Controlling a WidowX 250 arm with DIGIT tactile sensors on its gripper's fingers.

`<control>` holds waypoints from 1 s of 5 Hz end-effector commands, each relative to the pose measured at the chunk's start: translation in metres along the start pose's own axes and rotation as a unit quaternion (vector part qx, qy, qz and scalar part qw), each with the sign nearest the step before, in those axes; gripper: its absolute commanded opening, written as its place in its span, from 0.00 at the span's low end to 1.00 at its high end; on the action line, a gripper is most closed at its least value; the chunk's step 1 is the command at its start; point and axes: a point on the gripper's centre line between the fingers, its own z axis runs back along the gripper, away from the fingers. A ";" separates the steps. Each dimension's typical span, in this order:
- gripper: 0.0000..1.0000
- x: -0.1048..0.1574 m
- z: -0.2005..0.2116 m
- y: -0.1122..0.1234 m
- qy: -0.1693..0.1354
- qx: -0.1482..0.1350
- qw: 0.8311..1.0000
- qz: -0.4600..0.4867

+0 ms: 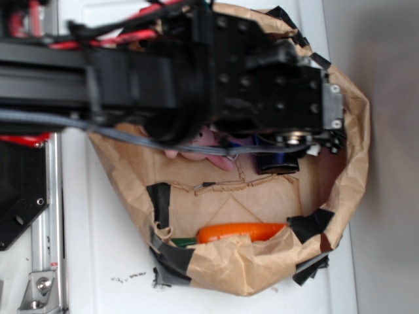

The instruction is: Grab the black box.

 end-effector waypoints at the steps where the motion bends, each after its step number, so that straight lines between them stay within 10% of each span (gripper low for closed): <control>1: 1.00 -0.018 -0.021 -0.001 0.041 -0.010 0.999 0.015; 3: 1.00 -0.022 -0.039 0.006 0.004 0.009 0.999 -0.038; 4: 0.00 -0.025 -0.031 0.010 -0.001 0.014 1.000 -0.023; 5: 0.00 -0.021 0.001 0.017 -0.025 0.015 0.990 -0.135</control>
